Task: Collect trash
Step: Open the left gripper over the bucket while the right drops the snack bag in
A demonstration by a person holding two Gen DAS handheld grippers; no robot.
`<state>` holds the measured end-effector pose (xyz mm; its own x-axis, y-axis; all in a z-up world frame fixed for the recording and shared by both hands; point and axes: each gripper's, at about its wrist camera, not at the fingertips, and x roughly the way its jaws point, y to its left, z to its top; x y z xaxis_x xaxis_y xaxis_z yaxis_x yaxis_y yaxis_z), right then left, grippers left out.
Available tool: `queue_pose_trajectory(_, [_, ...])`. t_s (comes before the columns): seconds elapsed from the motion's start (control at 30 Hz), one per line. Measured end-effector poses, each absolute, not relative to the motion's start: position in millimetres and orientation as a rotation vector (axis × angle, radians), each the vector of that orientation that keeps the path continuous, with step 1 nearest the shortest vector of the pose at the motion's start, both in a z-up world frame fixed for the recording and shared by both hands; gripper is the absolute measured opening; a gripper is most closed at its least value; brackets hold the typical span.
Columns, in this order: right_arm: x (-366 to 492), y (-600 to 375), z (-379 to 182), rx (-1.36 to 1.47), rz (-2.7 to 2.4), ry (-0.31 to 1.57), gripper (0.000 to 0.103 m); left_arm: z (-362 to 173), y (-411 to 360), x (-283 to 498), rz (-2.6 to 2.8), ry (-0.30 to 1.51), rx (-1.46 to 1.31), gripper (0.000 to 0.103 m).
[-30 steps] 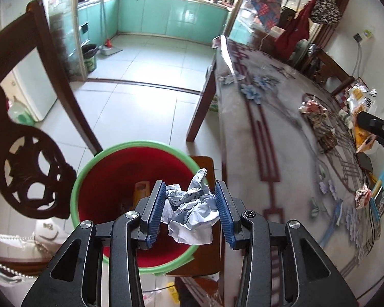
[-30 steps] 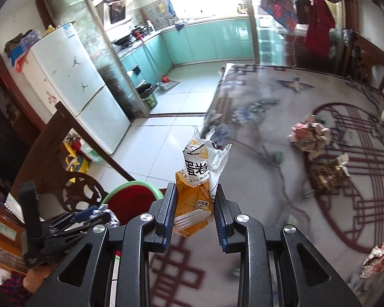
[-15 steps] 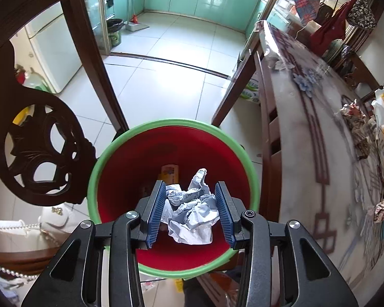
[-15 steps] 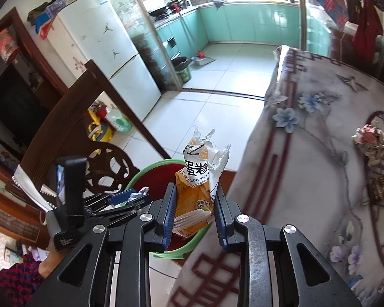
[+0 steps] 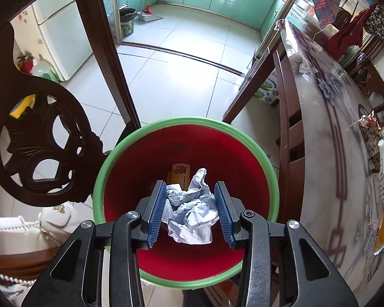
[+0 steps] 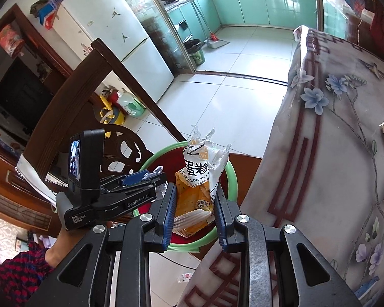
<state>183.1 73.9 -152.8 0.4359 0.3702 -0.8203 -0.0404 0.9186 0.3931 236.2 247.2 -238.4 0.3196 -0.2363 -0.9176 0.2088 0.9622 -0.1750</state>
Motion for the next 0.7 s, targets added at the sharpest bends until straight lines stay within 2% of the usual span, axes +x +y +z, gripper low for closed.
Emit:
queue_pose_trajectory(0.17, [183.5, 72.6, -156.8, 0.354, 0.267, 1.106, 0.025, -243.5, 243.6, 242.3, -0.296, 1.226, -0.028, 0.037])
queue_pose_trajectory(0.23, [183.9, 73.5, -157.1, 0.353, 0.273, 1.107, 0.025, -245.3, 243.0, 245.7, -0.291, 1.243, -0.034, 0.045])
queue_pose_trajectory(0.37, [185.1, 75.6, -158.4, 0.353, 0.286, 1.109, 0.025, -240.0, 248.4, 246.9, -0.254, 1.239, -0.065, 0.055])
queue_pose_trajectory(0.4, [185.4, 75.7, -159.1, 0.354, 0.288, 1.110, 0.025, -238.2, 250.5, 246.3, -0.247, 1.235, -0.074, 0.065])
queue_pose_trajectory(0.43, [185.8, 76.3, -160.0, 0.354, 0.290, 1.112, 0.025, -235.7, 252.9, 245.5, -0.240, 1.230, -0.085, 0.068])
queue_pose_trajectory(0.63, [193.0, 85.9, -166.4, 0.352, 0.327, 1.135, 0.030, -219.9, 266.3, 239.5, -0.205, 1.189, -0.114, 0.071])
queue_pose_trajectory(0.7, [194.1, 89.5, -165.8, 0.354, 0.336, 1.126, 0.037, -216.2, 270.5, 238.3, -0.198, 1.181, -0.124, 0.072])
